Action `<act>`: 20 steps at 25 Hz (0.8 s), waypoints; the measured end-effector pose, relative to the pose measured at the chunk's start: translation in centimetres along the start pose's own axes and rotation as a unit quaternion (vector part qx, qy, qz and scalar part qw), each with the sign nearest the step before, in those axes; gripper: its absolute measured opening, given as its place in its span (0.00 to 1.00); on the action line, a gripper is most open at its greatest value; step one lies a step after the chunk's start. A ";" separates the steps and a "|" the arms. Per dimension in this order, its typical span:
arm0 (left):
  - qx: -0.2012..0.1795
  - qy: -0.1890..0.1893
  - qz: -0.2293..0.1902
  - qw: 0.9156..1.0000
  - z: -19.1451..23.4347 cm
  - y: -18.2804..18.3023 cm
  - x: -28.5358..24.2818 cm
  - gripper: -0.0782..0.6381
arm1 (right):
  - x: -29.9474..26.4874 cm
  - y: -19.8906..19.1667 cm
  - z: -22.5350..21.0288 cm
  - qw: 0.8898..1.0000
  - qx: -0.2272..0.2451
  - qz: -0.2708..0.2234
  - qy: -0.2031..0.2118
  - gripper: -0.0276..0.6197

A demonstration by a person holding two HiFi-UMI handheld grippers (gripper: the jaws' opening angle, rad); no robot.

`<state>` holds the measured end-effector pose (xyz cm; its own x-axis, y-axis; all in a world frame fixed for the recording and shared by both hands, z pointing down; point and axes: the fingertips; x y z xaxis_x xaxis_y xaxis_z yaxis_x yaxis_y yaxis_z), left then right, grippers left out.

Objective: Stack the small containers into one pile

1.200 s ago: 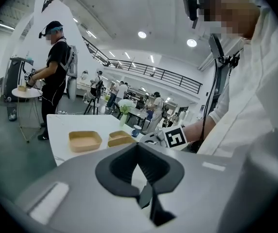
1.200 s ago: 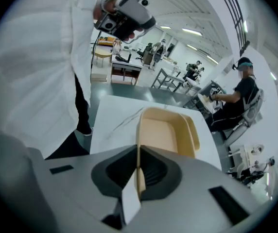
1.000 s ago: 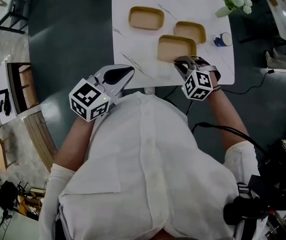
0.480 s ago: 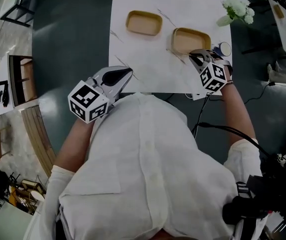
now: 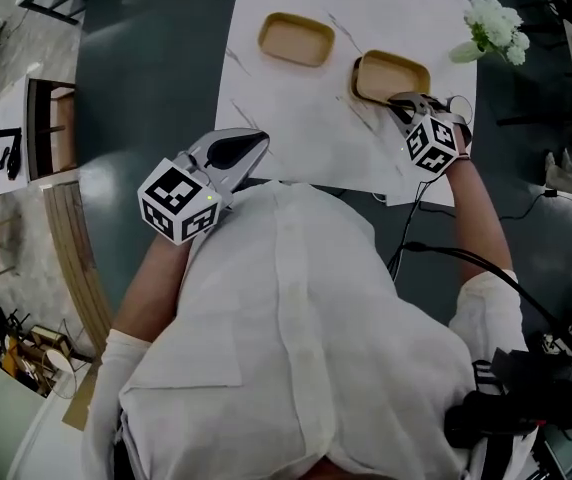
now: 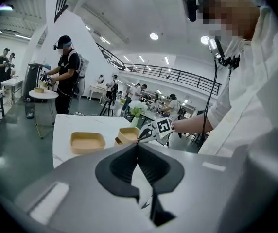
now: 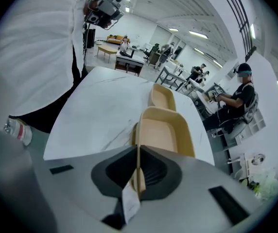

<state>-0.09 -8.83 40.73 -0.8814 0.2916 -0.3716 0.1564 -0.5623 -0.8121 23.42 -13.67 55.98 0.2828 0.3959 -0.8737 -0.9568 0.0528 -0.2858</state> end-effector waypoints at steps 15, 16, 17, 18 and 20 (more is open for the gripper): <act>-0.001 0.025 0.011 1.000 -0.4 -0.6 0.1 0.12 | -2.4 -0.2 0.9 0.999 -0.013 -0.004 0.033 0.07; -0.001 0.025 0.011 1.000 -0.5 -0.6 0.1 0.12 | -2.6 -0.3 0.9 0.999 -0.015 -0.004 0.035 0.07; -0.001 0.025 0.012 1.000 -0.5 -0.6 0.1 0.12 | -2.7 -0.3 1.0 0.999 -0.018 -0.004 0.036 0.07; -0.001 0.025 0.012 1.000 -0.4 -0.6 0.1 0.12 | -2.8 -0.3 1.0 0.999 -0.021 -0.005 0.036 0.07; -0.002 0.026 0.012 1.000 -0.3 -0.6 0.1 0.12 | -3.1 -0.4 1.0 0.999 -0.025 -0.006 0.037 0.07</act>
<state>-0.09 -8.20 41.03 -0.8530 0.3172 -0.4144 0.1795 -0.5673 -0.8037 22.84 -14.00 59.18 0.2995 0.3265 -0.8965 -0.9496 0.0107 -0.3133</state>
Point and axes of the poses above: the fingertips, and each gripper's own axes: x backward along the fingers, z to its left, y out of its top, and after that the axes turned 7 degrees about x, right-handed
